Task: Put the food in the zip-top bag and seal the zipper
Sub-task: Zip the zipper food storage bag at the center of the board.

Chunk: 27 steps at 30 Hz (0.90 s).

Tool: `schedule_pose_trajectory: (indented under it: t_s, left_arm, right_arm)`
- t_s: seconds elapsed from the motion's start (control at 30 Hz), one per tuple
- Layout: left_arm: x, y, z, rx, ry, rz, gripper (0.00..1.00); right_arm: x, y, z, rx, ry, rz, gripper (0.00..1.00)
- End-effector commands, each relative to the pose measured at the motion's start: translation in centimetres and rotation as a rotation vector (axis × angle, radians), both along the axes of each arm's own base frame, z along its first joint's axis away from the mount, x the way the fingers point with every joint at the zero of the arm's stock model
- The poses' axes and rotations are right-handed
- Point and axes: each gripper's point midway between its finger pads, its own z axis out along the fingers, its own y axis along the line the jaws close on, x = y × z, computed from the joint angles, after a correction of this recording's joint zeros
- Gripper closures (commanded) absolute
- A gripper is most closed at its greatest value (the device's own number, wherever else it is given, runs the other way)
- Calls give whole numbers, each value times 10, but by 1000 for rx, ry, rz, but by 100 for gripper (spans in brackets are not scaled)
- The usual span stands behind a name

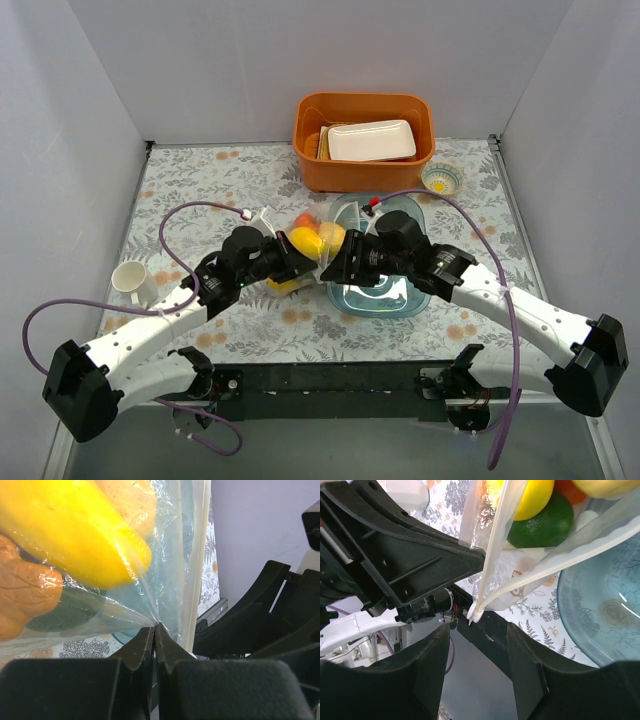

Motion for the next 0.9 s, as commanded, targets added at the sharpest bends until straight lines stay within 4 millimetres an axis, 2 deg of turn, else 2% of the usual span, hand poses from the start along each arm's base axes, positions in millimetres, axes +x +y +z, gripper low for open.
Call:
schedule_pose_trajectory:
  t_s: [0.0,0.17,0.37,0.77,0.8,0.83,0.87]
  left_arm:
    - [4,-2,14,8,-56,-4,100]
    - [3,-2,12,13,-57,-9,100]
    - [2,-3,12,7,-52,-9,100]
    - [1,-4,10,5,-47,-9,100]
    - [1,-4,10,6,-46,-11,100]
    - [0,-3,9,6,-46,-9,100]
    - [0,-3,10,2,-46,-8,100]
  right_arm:
    - [-3,20,19,58,8,25,44]
    - [-1,22,13,49,12,21,45]
    - [2,23,12,43,4,13,56]
    - [3,29,5,41,15,33,57]
    - [3,30,6,47,12,38,61]
    - [3,31,4,43,14,40,73]
    - [3,30,5,43,12,39,75]
